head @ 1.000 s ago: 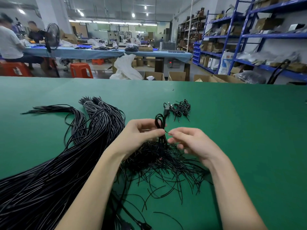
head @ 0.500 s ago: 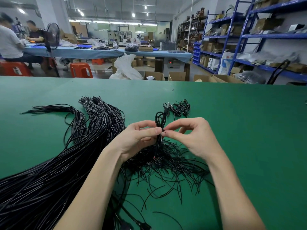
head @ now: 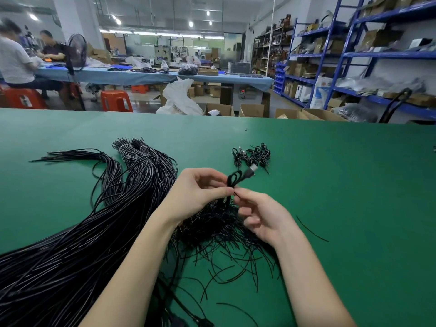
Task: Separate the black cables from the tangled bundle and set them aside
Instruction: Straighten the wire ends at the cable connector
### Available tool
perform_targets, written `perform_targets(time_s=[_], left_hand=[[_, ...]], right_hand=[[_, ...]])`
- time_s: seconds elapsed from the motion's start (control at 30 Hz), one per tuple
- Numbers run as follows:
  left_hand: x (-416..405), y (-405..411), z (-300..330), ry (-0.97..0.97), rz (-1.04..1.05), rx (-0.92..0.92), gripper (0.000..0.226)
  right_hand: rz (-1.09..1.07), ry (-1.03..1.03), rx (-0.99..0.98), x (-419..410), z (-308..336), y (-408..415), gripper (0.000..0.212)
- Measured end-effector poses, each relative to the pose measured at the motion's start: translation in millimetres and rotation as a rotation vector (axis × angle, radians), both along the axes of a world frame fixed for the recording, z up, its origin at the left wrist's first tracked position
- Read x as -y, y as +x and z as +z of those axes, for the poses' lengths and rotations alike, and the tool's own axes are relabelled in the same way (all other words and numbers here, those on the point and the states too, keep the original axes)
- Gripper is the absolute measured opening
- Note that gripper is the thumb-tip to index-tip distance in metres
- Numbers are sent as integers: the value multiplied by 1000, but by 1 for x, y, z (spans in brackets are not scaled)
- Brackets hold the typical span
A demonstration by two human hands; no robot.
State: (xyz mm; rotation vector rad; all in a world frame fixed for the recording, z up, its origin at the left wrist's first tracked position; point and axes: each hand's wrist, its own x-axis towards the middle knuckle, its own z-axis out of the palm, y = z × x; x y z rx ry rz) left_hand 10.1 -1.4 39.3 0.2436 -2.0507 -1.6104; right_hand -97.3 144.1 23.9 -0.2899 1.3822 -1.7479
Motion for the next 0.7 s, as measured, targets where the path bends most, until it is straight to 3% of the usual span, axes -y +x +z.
perform_targets(time_s=[0.07, 0.17, 0.3, 0.4, 0.5, 0.6, 0.7], left_hand=[[0, 0, -3, 237, 56, 50, 34], [1, -2, -6, 535, 48, 65, 49], [0, -4, -6, 581, 43, 142, 57], [-1, -4, -5, 632, 12, 200, 38], [1, 0, -5, 588, -25, 180, 35], [8, 8, -4, 284, 32, 147, 34], [13, 13, -1, 147, -46, 114, 23]], right_hand=[[-141, 111, -456, 1, 3, 1, 14], [-172, 65, -891, 0, 8, 2, 12], [-283, 239, -1340, 0, 3, 2, 8], [-336, 255, -1556, 2, -2, 4, 11], [-283, 184, -1359, 5, -3, 5, 11], [-127, 188, -1040, 8, 0, 3, 14], [99, 70, -316, 5, 6, 2, 8]])
